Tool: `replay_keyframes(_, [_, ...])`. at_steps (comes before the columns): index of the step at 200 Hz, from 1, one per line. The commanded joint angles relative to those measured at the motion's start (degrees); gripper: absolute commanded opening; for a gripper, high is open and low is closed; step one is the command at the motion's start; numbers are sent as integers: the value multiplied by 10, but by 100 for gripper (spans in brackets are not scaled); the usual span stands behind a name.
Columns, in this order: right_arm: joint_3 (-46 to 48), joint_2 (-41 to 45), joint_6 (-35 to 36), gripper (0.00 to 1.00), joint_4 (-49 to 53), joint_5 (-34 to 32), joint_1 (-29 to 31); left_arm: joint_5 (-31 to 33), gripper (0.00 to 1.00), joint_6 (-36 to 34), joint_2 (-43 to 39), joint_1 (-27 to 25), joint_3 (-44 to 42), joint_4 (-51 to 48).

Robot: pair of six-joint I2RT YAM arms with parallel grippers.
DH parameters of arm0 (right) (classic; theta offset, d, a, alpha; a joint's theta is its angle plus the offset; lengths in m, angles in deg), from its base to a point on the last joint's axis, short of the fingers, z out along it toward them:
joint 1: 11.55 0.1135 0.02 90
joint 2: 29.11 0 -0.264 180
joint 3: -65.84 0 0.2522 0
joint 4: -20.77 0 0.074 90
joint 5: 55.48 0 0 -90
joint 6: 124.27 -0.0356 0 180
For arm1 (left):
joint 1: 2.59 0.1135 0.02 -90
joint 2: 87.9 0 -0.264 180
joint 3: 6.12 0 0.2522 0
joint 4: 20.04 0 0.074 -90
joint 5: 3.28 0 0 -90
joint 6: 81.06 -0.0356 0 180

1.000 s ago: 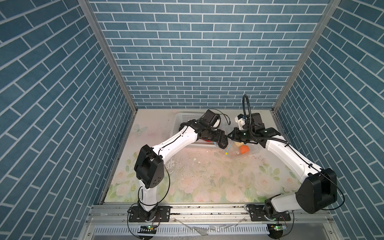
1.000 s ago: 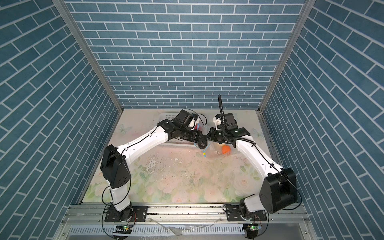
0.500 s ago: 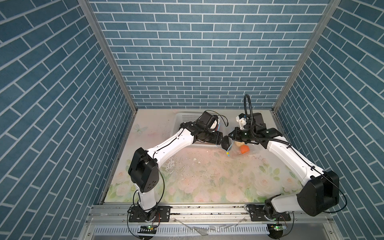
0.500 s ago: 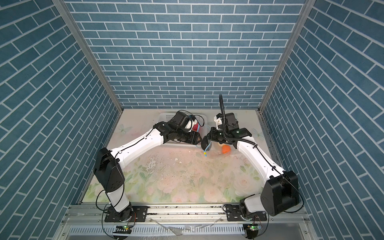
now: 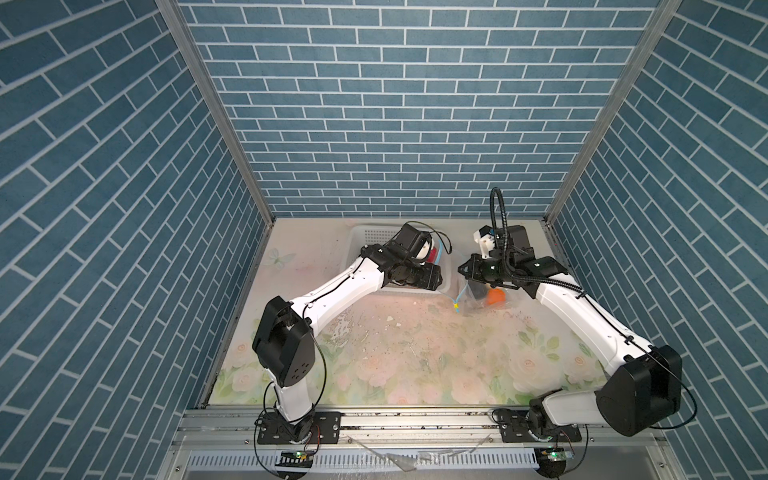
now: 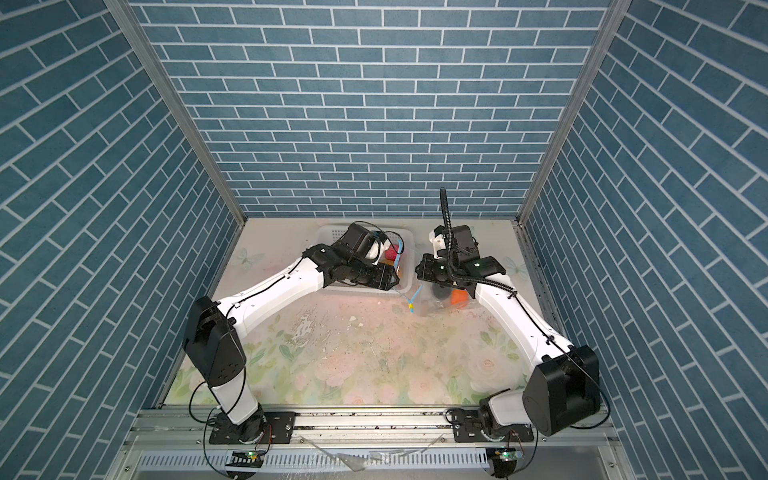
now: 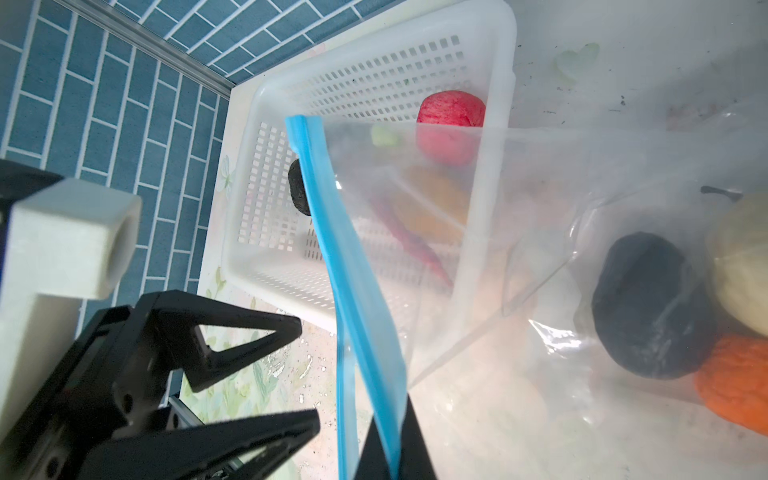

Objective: Place the food in the zip-top bag and seal the zipper
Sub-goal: 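Move the left gripper back over the basket toward the second avocado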

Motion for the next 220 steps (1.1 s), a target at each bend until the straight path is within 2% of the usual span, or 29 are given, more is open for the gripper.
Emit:
replay_keyframes(1, [-7, 19, -6, 0, -4, -6, -1, 73, 72, 13, -19, 29, 18, -55])
replay_keyframes(65, [5, 16, -9, 0, -22, 9, -1, 202, 82, 78, 44, 119, 74, -131])
replay_keyframes(98, [2, 9, -11, 0, -31, 21, -1, 233, 84, 111, 111, 146, 123, -133])
replay_keyframes(111, [1, 6, -11, 0, -31, 24, -1, 226, 82, 89, 149, 153, 150, -125])
replay_keyframes(139, [5, 8, -9, 0, -31, 22, -1, 270, 81, 67, 243, 168, 262, -217])
replay_keyframes(167, [7, 2, -9, 0, -36, 24, -1, 304, 80, 54, 296, 172, 327, -252])
replay_keyframes(185, [4, -4, -8, 0, -35, 27, -1, 327, 80, 53, 318, 174, 354, -269])
replay_keyframes(220, [1, -11, -8, 0, -39, 33, -1, 317, 78, 54, 342, 179, 365, -268])
